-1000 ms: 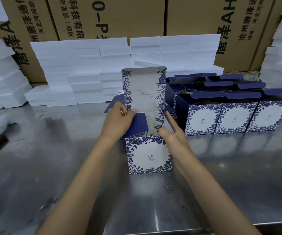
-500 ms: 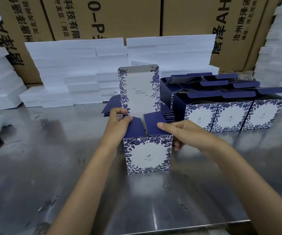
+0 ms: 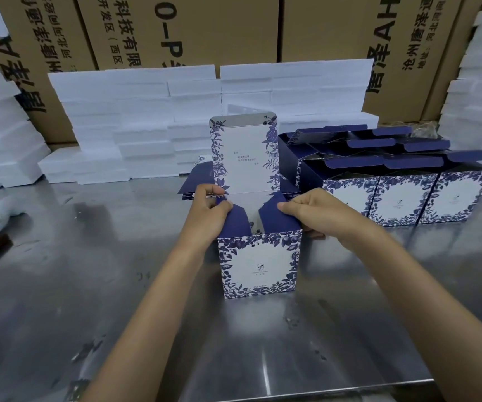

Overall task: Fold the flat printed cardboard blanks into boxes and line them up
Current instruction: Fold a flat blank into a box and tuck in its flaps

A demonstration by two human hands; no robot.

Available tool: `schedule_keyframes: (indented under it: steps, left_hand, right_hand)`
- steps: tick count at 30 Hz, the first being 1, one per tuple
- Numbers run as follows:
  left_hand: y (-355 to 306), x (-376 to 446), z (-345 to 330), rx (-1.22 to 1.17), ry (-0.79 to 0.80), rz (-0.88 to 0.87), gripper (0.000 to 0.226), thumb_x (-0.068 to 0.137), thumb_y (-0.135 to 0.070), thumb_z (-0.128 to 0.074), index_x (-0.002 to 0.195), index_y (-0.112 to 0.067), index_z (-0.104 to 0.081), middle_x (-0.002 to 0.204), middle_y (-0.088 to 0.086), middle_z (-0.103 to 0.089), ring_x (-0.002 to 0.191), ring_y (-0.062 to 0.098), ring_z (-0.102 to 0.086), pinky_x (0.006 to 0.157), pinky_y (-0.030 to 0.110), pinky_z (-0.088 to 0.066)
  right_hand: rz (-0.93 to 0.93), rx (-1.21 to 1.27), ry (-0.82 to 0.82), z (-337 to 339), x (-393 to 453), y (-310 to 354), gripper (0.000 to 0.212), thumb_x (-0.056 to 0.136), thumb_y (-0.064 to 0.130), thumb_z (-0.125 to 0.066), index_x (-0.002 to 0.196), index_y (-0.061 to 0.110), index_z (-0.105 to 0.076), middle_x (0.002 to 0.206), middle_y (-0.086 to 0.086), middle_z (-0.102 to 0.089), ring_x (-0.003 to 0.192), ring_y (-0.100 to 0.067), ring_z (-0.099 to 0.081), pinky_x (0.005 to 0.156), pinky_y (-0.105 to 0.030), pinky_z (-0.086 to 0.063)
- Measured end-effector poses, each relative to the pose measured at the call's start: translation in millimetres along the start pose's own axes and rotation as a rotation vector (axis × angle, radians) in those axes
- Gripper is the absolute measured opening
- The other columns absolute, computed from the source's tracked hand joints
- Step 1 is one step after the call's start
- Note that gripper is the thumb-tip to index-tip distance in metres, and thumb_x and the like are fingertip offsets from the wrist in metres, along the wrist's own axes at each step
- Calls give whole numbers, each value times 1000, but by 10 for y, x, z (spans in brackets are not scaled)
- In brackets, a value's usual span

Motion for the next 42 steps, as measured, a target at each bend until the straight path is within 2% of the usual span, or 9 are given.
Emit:
schedule_keyframes:
  steps: [9,14,21,27,31,34,37,39,42]
  left_hand:
    - [-26,-22,4,25,5,-7,19,98,-6,-56,111,-17,-49,92,-5,-55,71,11,-50,50,11,-39]
    - [-24,-36,-6,44,5,-13,19,98,-6,-56,110,-17,-47,96,-3,-56,77,14,-49,58,17,-39]
    - [-22,-58,5,92,-2,8,15,98,-11,-59,105,-17,-47,98,1,-57,80,14,-51,63,20,-39]
    - [-57,-87,0,57,2,10,36,97,-10,-59,122,-26,-39,101,-1,-64,80,15,-65,75,30,-53]
    - [-73,-128,-14,38,0,-22,27,98,-10,-56,114,-32,-53,96,-1,-68,68,6,-68,64,23,-54]
    - [-72,-167,-30,77,-105,-58,23,100,-13,-44,96,-30,-59,96,-3,-67,87,20,-64,77,33,-48]
    - [-51,-236,-14,-30,-153,-105,36,102,-8,-37,90,-26,-66,103,-7,-67,104,23,-61,92,38,-47]
    - [-36,-266,-9,-45,-146,-115,37,103,-10,-36,94,-24,-69,108,-4,-68,105,16,-61,91,31,-47]
    - [-48,-212,6,-39,-135,-56,25,100,-18,-49,92,-23,-72,96,-12,-69,81,-4,-62,67,11,-45]
  right_hand:
    - [-2,-22,40,44,90,20,54,105,33,-53,57,23,-29,43,6,-26,39,-13,-20,39,-19,-20]
    - [19,-13,-78,-17,152,-22,52,104,33,-56,58,23,-32,49,3,-29,41,-13,-24,38,-18,-21]
    - [10,-8,-84,26,229,-15,52,102,37,-56,59,25,-29,50,4,-27,42,-15,-22,42,-21,-18]
    - [10,30,-156,5,253,-39,45,98,34,-63,62,21,-39,55,3,-35,46,-12,-31,45,-22,-25]
    - [100,144,-322,6,208,17,8,96,24,-62,92,30,-62,84,2,-59,72,-13,-57,58,-22,-38]
    - [170,280,-346,40,168,17,38,97,2,-45,87,26,-72,84,6,-68,72,-8,-60,49,-9,-40]
    - [170,254,-301,58,121,42,45,92,-6,-39,80,14,-78,74,17,-72,64,11,-60,49,-3,-38]
    - [149,220,-268,52,121,28,41,92,-1,-44,79,16,-79,69,22,-71,61,16,-58,49,-2,-38]
    - [145,154,-232,46,144,24,30,96,11,-56,77,22,-77,74,24,-72,70,13,-61,59,-3,-41]
Point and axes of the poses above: each hand's wrist, its own x-axis towards the middle knuckle, its own z-axis out of the back of the hand, y = z × x, the point moved 2 cm from there along x, towards the middle knuckle
